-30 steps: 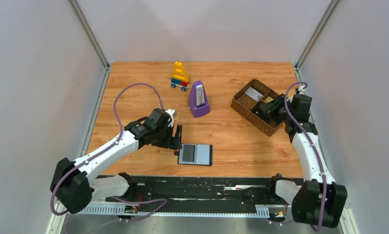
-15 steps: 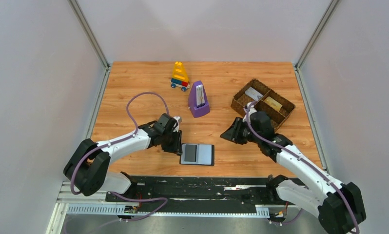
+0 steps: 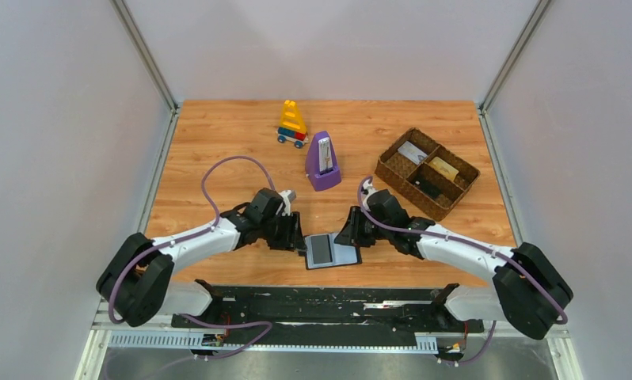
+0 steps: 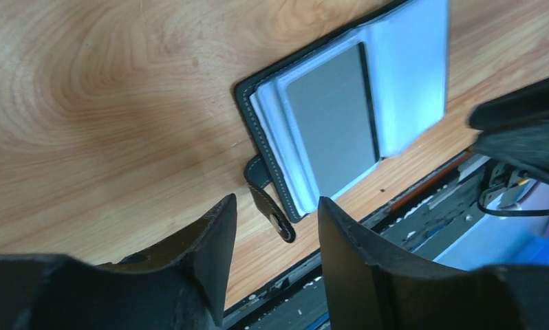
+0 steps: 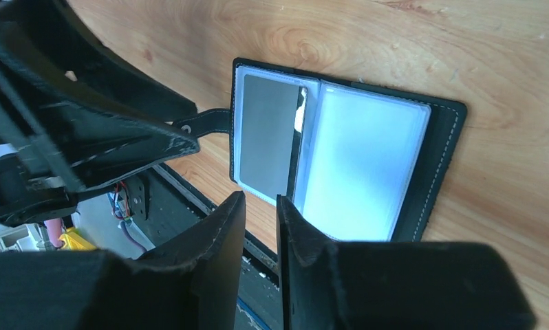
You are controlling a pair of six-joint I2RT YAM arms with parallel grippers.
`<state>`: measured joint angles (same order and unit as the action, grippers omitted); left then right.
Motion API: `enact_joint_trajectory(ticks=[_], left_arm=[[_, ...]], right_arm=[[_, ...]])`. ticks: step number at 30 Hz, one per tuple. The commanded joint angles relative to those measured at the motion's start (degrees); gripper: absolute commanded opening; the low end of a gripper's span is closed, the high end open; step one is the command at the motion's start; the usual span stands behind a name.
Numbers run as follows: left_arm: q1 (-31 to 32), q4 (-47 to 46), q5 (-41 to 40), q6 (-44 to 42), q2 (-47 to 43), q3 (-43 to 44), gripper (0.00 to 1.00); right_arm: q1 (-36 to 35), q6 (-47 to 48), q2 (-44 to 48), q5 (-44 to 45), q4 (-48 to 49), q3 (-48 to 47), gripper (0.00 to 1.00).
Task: Take the credit cards out of the card holder
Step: Remove the credit card from the card holder.
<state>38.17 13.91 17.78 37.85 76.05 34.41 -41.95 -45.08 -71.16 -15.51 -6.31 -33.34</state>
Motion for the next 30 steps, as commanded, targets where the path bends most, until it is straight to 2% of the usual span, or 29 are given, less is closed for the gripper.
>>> enact_joint_trajectory(ticks=[1,9,11,13,16,18,23,30], left_arm=[[0.1,0.4,-1.9,1.7,-5.1,0.9,0.59],[3.1,-1.1,2.2,3.0,-6.3,4.8,0.59],[4.4,-2.1,2.6,3.1,-5.5,5.7,0.56],[5.1,-3.0,2.9,3.0,-4.1,6.2,0.49],[5.3,-4.8,3.0,2.6,-1.3,6.0,0.32],[5.3,-5.4,2.2,2.4,0.2,5.3,0.25],[5.3,-8.5,1.7,2.0,4.1,3.5,0.18],[5.3,-11.3,1.7,2.3,7.9,1.6,0.15]], right_arm=[[-0.9,-0.9,-3.2,-0.6,6.6,-1.1,0.23],[-1.0,2.1,-8.8,-1.1,10.2,-1.5,0.22],[-1.0,2.1,-9.7,-1.1,10.6,-1.5,0.22],[-1.0,2.1,-10.7,-1.3,11.1,-1.3,0.22],[-0.6,2.3,-12.1,-2.1,12.6,-0.9,0.22],[-0.5,2.5,-12.9,-2.8,13.5,-0.5,0.22],[-0.4,2.3,-13.4,-3.4,15.0,0.4,0.22],[0.2,2.4,-15.5,-4.5,16.4,1.0,0.22]])
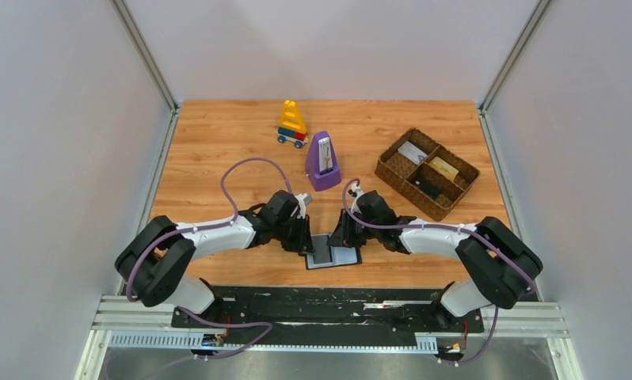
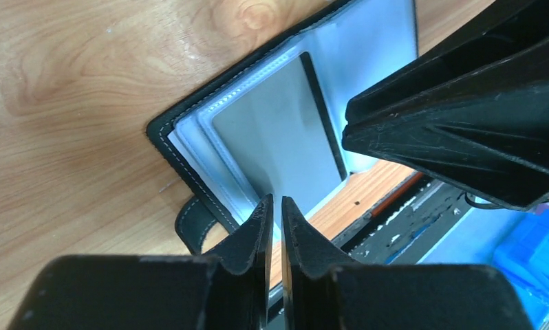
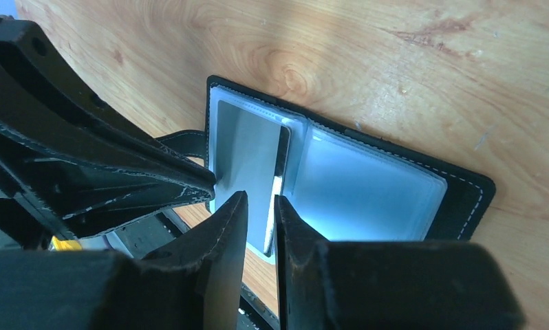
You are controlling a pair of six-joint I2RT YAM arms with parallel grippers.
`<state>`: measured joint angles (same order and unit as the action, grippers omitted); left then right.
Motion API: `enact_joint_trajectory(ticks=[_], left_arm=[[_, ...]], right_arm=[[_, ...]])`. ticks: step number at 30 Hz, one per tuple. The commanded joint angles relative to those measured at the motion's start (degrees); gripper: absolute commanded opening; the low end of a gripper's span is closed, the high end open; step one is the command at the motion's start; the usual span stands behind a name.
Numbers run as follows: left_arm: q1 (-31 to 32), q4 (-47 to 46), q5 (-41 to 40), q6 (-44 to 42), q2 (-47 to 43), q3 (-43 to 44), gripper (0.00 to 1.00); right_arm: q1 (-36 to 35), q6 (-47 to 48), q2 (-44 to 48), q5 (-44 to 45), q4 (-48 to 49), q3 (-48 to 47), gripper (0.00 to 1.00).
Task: Take the credit cards out of the card holder
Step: Remove the credit card from the card holder.
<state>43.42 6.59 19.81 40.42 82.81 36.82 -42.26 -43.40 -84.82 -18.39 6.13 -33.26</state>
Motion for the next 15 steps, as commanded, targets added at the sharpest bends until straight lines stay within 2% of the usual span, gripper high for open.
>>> enact_joint_trajectory(ticks=[1,10,15], left_arm=[[0.1,-4.3,-0.4,-0.1,1.2,-1.3,0.15],[0.1,-4.2,-2.1,-0.1,1.0,-3.2,0.15],[0.1,-4.4,-2.5,-0.2,1.1,-3.9,0.14]], right_arm=[[0.8,0.6,-2.5,-2.4,5.2,1.3,0.22],[1.4,0.1,-4.3,-4.7,8.3,2.6,0.2],[1.8,0.0,-3.7,-5.9,9.9,3.5,0.09]])
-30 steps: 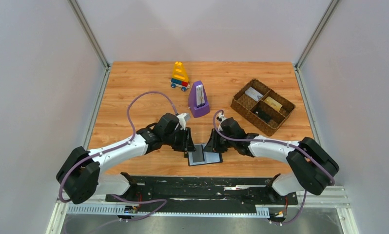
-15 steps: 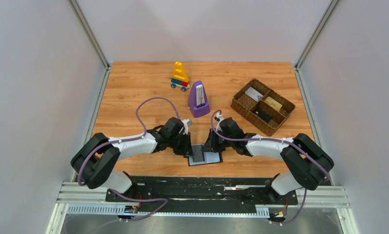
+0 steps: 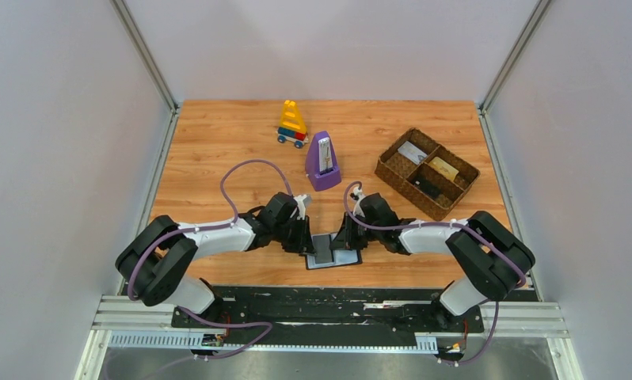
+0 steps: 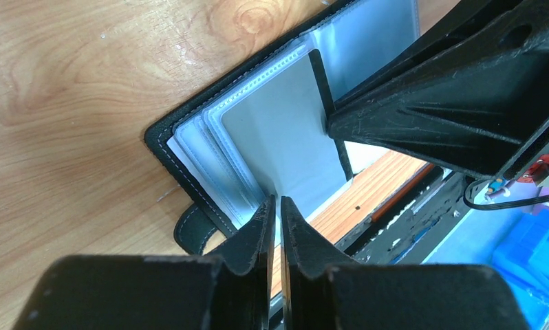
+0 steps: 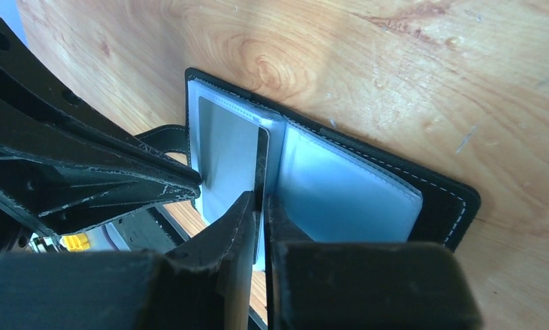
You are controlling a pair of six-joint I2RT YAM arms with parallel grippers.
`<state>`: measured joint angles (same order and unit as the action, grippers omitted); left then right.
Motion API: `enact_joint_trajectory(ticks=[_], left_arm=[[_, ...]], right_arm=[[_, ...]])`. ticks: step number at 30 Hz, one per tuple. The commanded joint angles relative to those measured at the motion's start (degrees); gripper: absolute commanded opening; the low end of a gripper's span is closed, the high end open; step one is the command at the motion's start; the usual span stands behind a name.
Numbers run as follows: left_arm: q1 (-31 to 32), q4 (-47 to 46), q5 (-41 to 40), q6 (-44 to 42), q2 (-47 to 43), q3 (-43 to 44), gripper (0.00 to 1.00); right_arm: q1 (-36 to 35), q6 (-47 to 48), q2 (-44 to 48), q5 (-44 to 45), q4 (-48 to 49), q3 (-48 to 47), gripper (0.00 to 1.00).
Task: Take the credit cards out of the card holder
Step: Remove the credit card from the card holder.
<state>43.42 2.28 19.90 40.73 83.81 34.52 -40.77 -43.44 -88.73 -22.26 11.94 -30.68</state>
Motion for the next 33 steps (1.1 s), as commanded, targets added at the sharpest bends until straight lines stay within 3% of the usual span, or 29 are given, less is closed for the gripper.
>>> enact_joint_trajectory(ticks=[1,3,12,16,23,33], left_arm=[[0.1,0.0,-2.8,-0.5,0.0,-1.7,0.14],[0.1,0.4,-3.4,-0.5,0.0,-1.9,0.14],[0.1,3.2,-6.0,-0.8,-1.1,-2.1,0.17],[0.1,2.8,-5.4,-0.6,-1.9,-2.4,0.22],[0.1,2.6,-4.9,-0.3,-3.3,-2.9,0.31],[0.1,0.2,-3.4,-0.2,-1.9,-3.7,0.16]], right_arm=[[0.5,0.0,0.5,-2.4,4.5,1.1,0.06],[1.0,0.0,1.2,-2.8,4.8,1.6,0.0],[3.8,1.2,3.2,-7.7,5.6,2.9,0.0],[3.8,0.9,3.3,-8.2,5.6,2.7,0.14],[3.8,-0.2,0.5,-10.1,7.9,2.2,0.16],[3.8,-0.7,-2.4,-10.3,8.9,1.4,0.17]])
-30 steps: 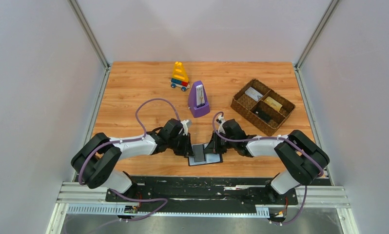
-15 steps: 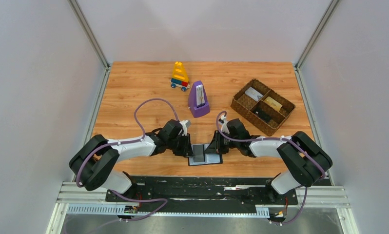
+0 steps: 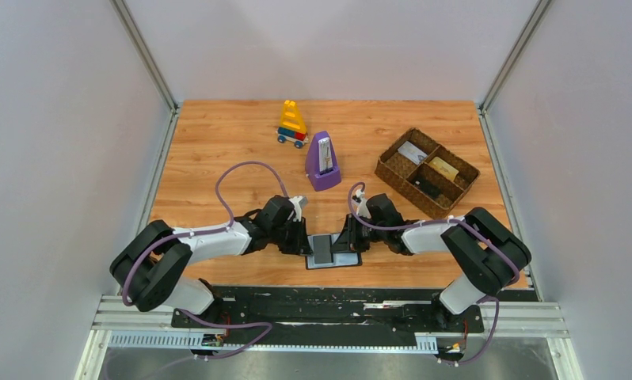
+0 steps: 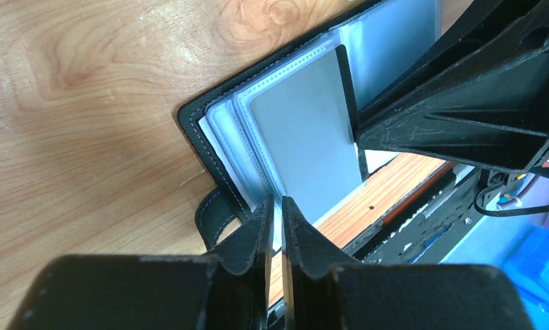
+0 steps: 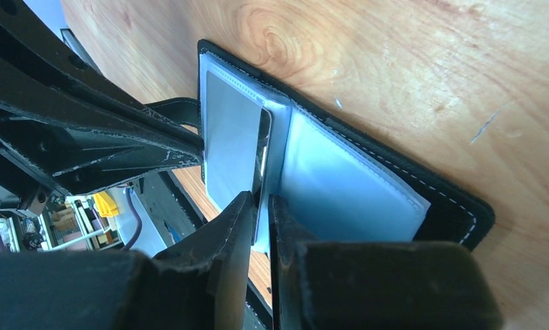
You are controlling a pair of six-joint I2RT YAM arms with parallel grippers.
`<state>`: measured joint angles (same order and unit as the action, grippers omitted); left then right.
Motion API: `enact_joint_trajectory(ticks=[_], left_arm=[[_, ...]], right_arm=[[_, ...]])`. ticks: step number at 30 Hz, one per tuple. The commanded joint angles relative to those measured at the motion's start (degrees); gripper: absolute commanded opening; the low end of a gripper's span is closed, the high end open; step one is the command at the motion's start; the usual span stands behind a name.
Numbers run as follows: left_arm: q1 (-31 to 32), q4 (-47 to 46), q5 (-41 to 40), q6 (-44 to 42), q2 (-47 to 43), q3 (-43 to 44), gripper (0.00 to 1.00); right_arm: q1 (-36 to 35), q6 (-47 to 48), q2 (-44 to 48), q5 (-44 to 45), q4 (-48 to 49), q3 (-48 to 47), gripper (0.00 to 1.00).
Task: Take the credit cards out of the card holder
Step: Remove the credit card from the card holder.
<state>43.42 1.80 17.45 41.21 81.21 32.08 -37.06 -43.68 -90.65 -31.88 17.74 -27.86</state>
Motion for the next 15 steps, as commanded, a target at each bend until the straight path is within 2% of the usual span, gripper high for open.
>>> enact_joint_trajectory(ticks=[1,11,15], left_arm=[[0.1,0.6,-0.8,-0.7,0.8,-1.3,0.15],[0.1,-0.1,-0.2,-0.8,1.7,-1.2,0.09],[0.1,-0.3,-0.2,-0.7,1.9,-1.4,0.09]], right_arm=[[0.1,-0.4,-0.5,-0.8,3.2,-1.4,0.17],[0.1,-1.1,-2.4,-5.3,7.3,-1.7,0.15],[0.1,-1.7,-3.3,-6.3,8.8,-1.3,0.1]])
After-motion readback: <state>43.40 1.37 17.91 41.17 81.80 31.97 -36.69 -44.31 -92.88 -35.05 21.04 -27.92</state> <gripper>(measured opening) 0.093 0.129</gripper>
